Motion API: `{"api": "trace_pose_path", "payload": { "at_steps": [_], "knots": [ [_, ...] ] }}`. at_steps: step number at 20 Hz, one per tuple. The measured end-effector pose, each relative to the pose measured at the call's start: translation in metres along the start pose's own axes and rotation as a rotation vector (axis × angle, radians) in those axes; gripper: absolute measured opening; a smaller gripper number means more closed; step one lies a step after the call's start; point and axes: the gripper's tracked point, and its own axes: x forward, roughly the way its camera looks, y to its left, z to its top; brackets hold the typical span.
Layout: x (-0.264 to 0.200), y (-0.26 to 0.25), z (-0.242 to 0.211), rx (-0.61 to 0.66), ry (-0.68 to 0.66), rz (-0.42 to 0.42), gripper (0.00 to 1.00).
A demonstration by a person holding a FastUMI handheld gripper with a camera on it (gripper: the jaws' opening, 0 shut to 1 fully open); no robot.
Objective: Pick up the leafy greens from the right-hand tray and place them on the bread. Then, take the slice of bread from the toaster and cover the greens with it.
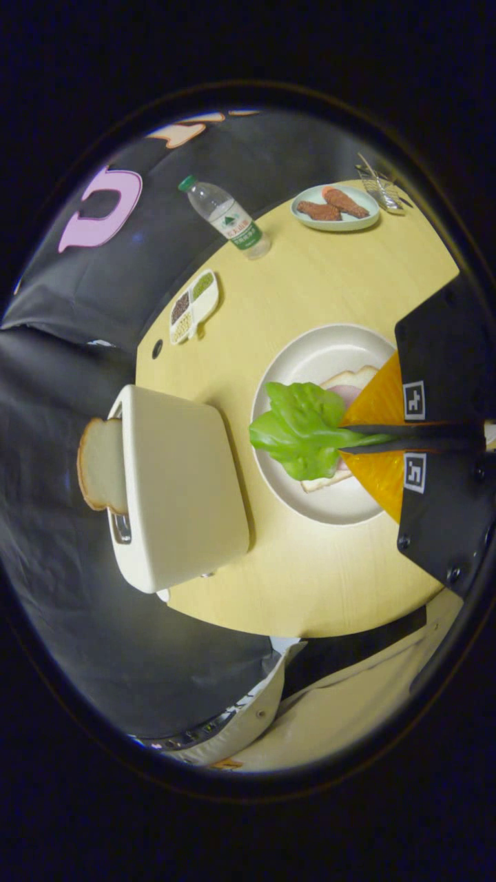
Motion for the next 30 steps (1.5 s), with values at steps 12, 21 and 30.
{"api": "trace_pose_path", "payload": {
  "at_steps": [12, 21, 30],
  "knots": [
    [0.025, -0.025, -0.007, -0.029, 0.044, -0.045, 0.51],
    [-0.002, -0.021, 0.036, 0.028, -0.058, -0.087, 1.0],
    [-0.037, -0.01, 0.13, 0.117, -0.194, -0.132, 1.0]
  ]
}}
